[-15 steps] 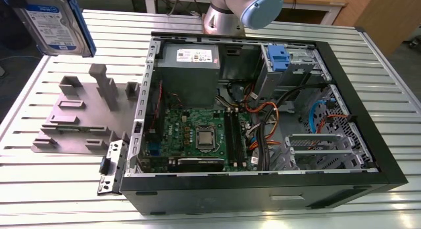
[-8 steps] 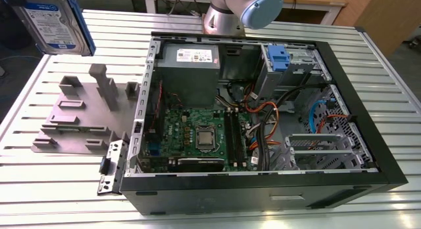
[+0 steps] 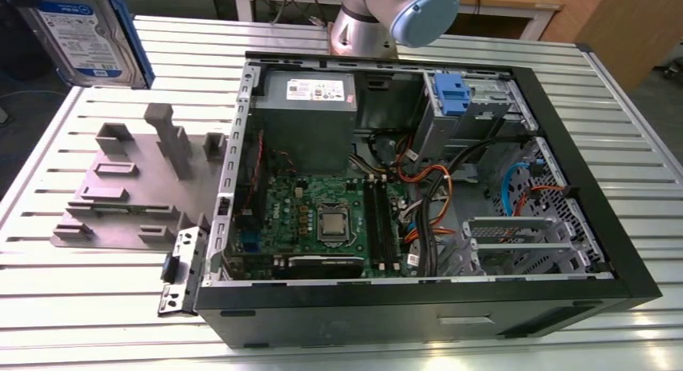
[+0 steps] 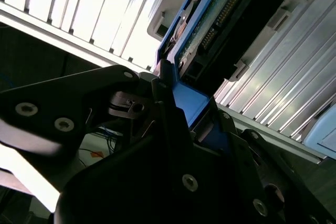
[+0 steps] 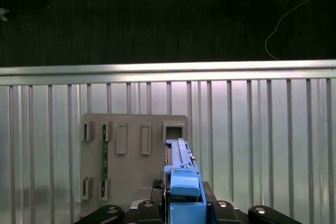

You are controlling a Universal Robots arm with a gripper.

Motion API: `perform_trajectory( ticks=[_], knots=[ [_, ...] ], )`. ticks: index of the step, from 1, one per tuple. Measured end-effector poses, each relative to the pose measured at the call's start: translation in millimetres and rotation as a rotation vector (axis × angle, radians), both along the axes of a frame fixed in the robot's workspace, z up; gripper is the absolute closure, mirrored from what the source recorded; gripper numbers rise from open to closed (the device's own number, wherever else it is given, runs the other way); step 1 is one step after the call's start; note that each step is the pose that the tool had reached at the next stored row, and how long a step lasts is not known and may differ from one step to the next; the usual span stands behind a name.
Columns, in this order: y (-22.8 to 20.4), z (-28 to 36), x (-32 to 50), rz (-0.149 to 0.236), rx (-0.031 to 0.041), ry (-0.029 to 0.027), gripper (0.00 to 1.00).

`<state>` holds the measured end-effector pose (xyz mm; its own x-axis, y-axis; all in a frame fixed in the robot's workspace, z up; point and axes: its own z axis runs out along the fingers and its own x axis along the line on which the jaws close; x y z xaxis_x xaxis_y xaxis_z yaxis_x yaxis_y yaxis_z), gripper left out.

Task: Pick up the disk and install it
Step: 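Pick up the disk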

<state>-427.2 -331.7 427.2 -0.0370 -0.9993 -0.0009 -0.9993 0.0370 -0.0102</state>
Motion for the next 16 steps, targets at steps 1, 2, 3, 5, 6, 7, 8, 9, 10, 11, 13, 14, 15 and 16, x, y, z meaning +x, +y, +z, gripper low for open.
perform_trajectory(
  ticks=[1, 2, 3, 5, 6, 7, 8, 9, 10, 11, 13, 14, 15, 16],
  knots=[
    [0.0, 0.5, 0.0, 0.0, 0.0, 0.0, 0.64],
    [0.0, 0.9, 0.0, 0.0, 0.0, 0.0, 0.64],
    [0.0, 1.4, 0.0, 0.0, 0.0, -0.0001, 0.64],
    [0.0, 2.2, 0.0, 0.0, 0.0, -0.0001, 0.64],
    [0.0, 2.6, 0.0, 0.0, 0.0, -0.0001, 0.64],
    [0.0, 3.0, 0.0, 0.0, 0.0, -0.0001, 0.64],
    [0.0, 3.4, 0.0, 0.0, 0.0001, -0.0001, 0.64],
    [0.0, 3.9, 0.0, 0.0, 0.0, 0.0, 0.64],
    [0.0, 4.3, 0.0, 0.0, 0.0001, -0.0001, 0.64],
    [0.0, 4.8, 0.0, 0.0, 0.0, 0.0, 0.64],
    [0.0, 5.6, 0.0, 0.0, 0.0, -0.0001, 0.64],
    [0.0, 6.1, 0.0, 0.0, 0.0001, -0.0001, 0.64],
    [0.0, 6.6, 0.0, 0.0, 0.0, 0.0, 0.64],
    [0.0, 7.2, 0.0, 0.0, 0.0, 0.0, 0.64]
  ],
)
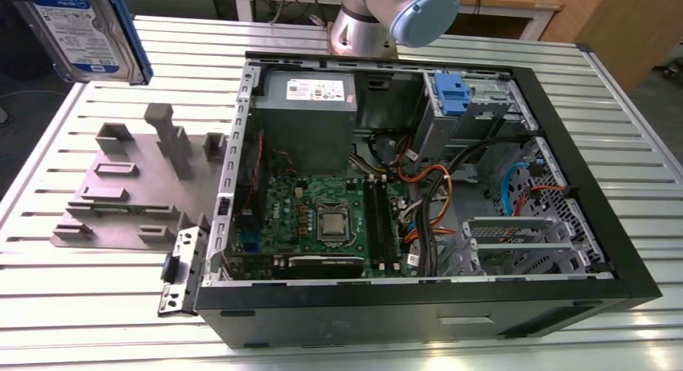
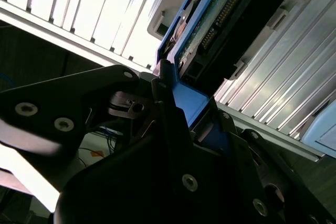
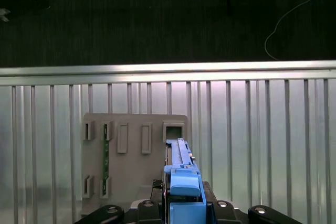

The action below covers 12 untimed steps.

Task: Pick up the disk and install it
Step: 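Pick up the disk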

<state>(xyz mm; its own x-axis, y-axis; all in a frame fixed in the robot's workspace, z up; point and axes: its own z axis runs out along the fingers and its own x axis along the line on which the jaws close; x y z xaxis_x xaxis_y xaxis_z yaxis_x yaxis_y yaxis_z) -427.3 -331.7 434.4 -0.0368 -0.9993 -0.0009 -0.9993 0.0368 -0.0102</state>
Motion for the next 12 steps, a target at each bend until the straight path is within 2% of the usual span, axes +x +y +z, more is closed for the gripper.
perform_trajectory(
  ticks=[12],
  knots=[
    [0.0, 8.2, 0.0, 0.001, 0.0, 0.0001, 0.64]
  ],
)
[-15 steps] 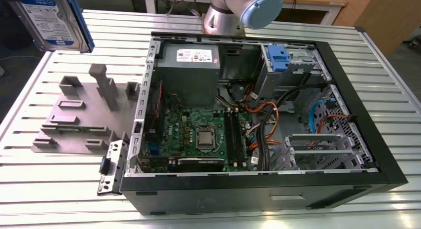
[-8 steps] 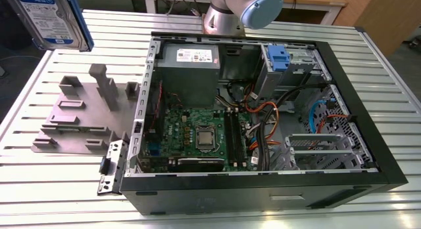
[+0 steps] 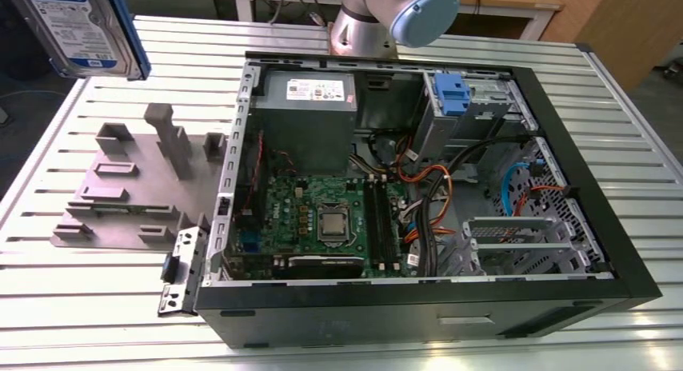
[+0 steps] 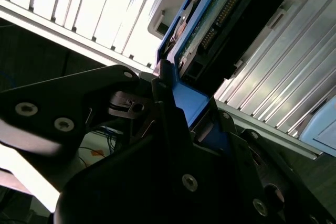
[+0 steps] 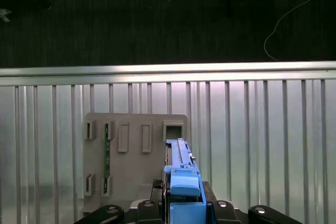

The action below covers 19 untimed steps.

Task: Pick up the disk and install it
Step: 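Pick up the disk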

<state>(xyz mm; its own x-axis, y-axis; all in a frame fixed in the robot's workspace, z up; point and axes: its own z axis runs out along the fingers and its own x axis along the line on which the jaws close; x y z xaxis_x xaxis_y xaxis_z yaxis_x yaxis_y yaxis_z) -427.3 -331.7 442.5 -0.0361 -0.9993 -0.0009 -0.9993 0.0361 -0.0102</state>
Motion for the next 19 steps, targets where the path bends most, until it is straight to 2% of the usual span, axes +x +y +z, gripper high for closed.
perform_trajectory(
  ticks=[19],
  knots=[
    [0.0, 13.2, 0.0, 0.001, 0.0, 0.0, 0.64]
  ],
)
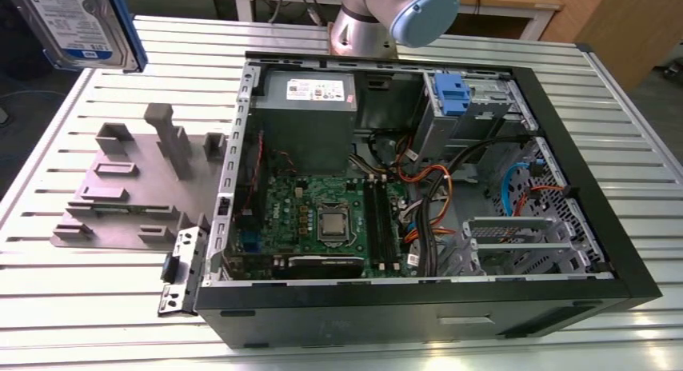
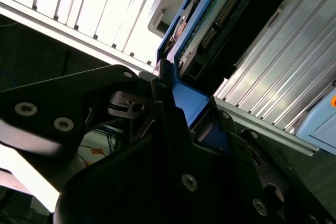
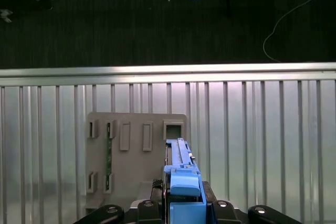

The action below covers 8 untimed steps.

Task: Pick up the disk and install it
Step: 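Pick up the disk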

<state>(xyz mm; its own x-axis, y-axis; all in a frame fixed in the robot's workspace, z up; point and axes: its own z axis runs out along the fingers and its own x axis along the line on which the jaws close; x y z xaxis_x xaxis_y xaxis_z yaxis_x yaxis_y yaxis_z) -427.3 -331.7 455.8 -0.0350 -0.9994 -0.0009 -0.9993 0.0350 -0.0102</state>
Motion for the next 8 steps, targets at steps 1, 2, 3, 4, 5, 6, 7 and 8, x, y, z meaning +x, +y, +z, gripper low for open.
perform_trajectory(
  ticks=[1, 2, 3, 4, 5, 6, 7, 8],
  knots=[
    [0.0, 0.8, 0.0, 0.0, 0.0, 0.0, 0.64],
    [0.0, 1.7, 0.0, 0.0, 0.0, 0.0, 0.64],
    [0.0, 2.4, 0.0, 0.0, 0.0, -0.0001, 0.64],
    [0.0, 3.2, 0.0, 0.0, 0.0, -0.0001, 0.64],
    [0.0, 4.0, 0.0, 0.0, 0.0, -0.0001, 0.64],
    [0.0, 4.7, 0.0, 0.0, 0.0, -0.0001, 0.64],
    [0.0, 5.6, 0.0, 0.0, 0.0, 0.0, 0.64],
    [0.0, 6.3, 0.0, 0.001, 0.0, -0.0001, 0.64]
  ],
)
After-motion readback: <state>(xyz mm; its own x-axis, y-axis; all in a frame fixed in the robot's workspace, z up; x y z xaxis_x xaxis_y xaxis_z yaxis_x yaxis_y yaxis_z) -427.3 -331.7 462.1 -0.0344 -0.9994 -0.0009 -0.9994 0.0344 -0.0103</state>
